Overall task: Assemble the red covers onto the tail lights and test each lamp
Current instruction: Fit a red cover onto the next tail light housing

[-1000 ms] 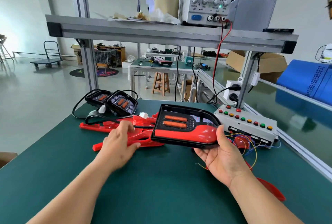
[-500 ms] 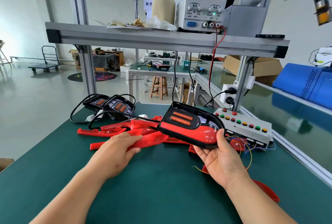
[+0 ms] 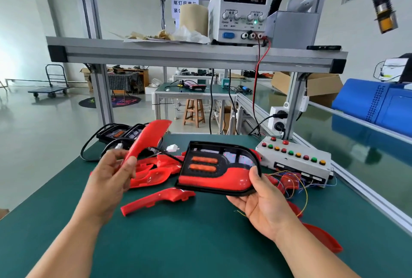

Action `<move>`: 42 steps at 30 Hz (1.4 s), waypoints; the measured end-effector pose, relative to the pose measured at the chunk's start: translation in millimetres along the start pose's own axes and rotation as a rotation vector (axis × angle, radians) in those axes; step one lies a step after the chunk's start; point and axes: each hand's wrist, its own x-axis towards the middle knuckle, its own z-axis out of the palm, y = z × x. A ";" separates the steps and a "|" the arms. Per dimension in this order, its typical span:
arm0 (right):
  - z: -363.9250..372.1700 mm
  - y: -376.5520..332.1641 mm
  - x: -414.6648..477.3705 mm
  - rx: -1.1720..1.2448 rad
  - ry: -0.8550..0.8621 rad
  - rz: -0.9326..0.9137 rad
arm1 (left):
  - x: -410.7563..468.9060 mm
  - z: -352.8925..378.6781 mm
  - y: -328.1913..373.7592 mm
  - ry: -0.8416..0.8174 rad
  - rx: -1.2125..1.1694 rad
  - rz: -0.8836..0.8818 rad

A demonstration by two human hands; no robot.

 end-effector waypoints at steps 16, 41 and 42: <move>6.4 12.7 -3.8 -0.040 -0.149 0.134 | 11.8 45.3 23.6 -0.350 0.719 0.517; 6.4 17.3 0.4 -0.103 -0.143 0.084 | 3.4 52.9 6.3 -0.494 0.646 0.419; 6.3 17.5 2.2 -0.108 -0.128 0.069 | 2.1 53.2 6.1 -0.490 0.629 0.422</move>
